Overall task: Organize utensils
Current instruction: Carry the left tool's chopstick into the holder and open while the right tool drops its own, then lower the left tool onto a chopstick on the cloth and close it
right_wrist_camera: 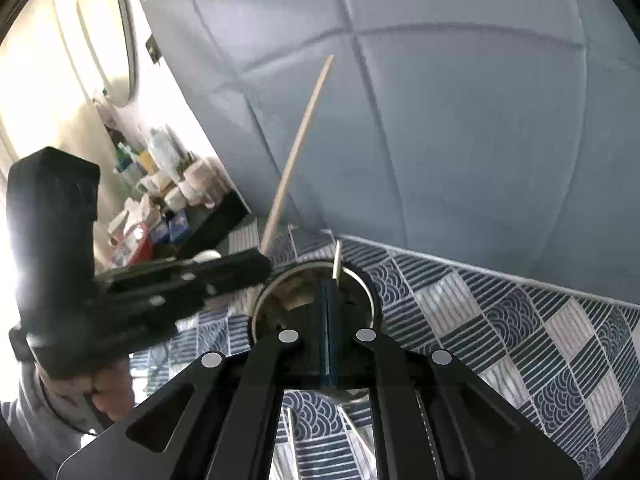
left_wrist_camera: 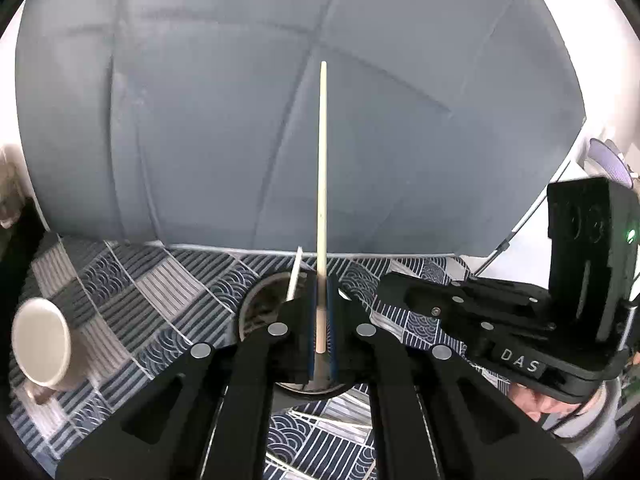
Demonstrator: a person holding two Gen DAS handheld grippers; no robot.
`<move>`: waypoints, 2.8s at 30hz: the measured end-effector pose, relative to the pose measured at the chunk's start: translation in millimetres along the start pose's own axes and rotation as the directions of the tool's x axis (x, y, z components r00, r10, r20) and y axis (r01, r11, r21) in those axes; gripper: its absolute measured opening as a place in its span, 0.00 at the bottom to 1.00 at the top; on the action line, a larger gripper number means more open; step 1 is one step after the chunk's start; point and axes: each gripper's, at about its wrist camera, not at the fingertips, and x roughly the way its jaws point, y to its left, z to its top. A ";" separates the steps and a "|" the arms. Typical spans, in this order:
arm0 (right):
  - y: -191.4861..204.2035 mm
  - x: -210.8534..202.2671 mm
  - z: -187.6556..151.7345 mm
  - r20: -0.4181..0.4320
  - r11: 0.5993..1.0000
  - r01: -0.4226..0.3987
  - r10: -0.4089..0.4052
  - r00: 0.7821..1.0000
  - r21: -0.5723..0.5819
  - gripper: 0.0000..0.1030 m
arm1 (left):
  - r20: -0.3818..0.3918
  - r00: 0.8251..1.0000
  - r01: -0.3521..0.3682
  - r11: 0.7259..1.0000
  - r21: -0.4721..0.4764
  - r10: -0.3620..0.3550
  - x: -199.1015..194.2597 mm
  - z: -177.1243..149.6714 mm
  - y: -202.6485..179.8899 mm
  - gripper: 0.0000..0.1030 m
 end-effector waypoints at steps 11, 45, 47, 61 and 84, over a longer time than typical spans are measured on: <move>-1.9 18.5 -24.4 -0.025 1.000 -0.009 0.009 1.000 0.010 0.01 | -0.039 0.998 -0.057 0.998 0.039 0.058 42.2 -33.3 -4.8 0.04; -100.9 -16.1 -84.2 -0.043 0.936 0.192 -0.187 0.981 0.296 0.82 | -0.004 0.958 -0.281 0.942 0.185 0.287 -30.4 -40.4 67.9 0.94; -109.2 -11.1 -94.2 -0.077 0.932 0.211 -0.197 0.977 0.296 0.82 | -0.048 0.954 -0.275 0.929 0.247 0.295 -18.3 -40.1 76.3 0.94; -143.5 21.8 -154.9 -0.253 0.868 0.356 -0.279 0.926 0.346 0.82 | -0.425 0.825 -0.077 0.819 0.569 0.373 127.4 -28.0 126.5 0.94; -150.7 45.0 -171.5 -0.291 0.819 0.411 -0.311 0.905 0.400 0.82 | -0.617 0.740 0.212 0.777 0.592 0.268 224.9 -10.3 142.2 0.87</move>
